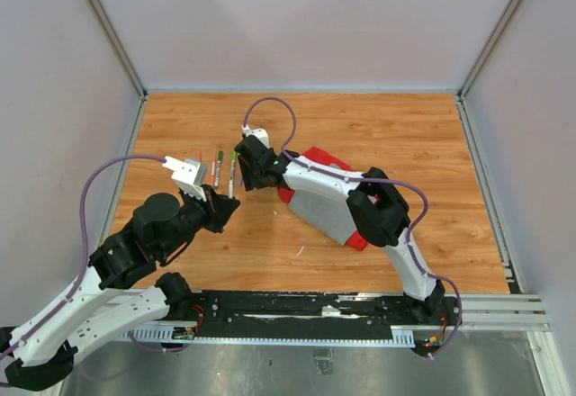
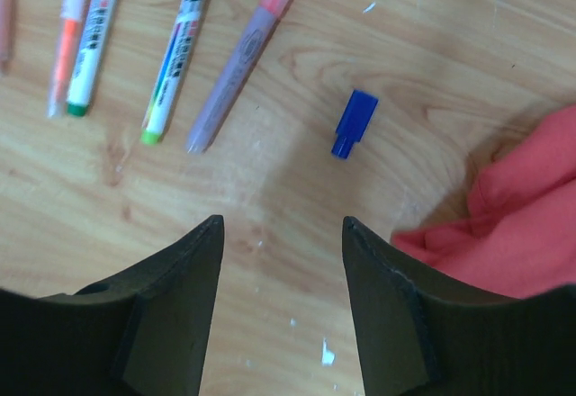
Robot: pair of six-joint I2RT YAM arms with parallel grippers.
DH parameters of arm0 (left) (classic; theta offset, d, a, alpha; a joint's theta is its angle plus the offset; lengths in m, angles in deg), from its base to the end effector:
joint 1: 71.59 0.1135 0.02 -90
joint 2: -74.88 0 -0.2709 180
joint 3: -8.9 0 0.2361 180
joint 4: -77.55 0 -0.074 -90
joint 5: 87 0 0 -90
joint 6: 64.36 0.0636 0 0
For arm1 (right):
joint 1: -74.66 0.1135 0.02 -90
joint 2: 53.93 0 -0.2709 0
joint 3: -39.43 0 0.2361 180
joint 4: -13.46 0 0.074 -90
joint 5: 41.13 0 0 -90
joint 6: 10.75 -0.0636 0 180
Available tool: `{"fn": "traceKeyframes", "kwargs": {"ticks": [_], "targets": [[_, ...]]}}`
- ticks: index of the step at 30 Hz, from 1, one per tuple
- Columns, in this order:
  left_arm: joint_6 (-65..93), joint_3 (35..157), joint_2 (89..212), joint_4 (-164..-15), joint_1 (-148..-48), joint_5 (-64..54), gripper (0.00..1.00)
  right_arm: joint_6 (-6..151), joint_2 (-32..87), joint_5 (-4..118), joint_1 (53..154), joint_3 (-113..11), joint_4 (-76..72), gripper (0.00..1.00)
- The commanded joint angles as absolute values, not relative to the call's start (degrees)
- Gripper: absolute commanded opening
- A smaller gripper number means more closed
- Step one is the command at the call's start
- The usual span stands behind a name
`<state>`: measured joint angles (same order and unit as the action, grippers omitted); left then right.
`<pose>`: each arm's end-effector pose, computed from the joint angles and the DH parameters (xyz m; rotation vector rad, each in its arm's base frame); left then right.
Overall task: Insert the pens into the pen caps
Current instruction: Adjust the pen cap at the center of the board.
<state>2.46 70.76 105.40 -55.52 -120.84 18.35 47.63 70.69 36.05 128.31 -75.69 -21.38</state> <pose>0.0902 -0.0789 0.3375 0.2356 1.8663 -0.6359 0.3101 0.3976 0.2024 -0.3426 2.3464 0.4796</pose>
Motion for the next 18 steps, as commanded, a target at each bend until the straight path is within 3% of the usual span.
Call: {"fn": "traceKeyframes", "kwargs": {"ticks": [1,18], "targets": [[3.2,70.2,104.4,-55.9,-120.6,19.4,0.00,48.0,76.0,31.8,126.9,-83.5,-27.4,0.55],[3.2,69.7,104.0,-56.4,-120.6,19.9,0.00,45.0,84.7,30.2,124.3,-91.6,-28.9,0.44]]}}
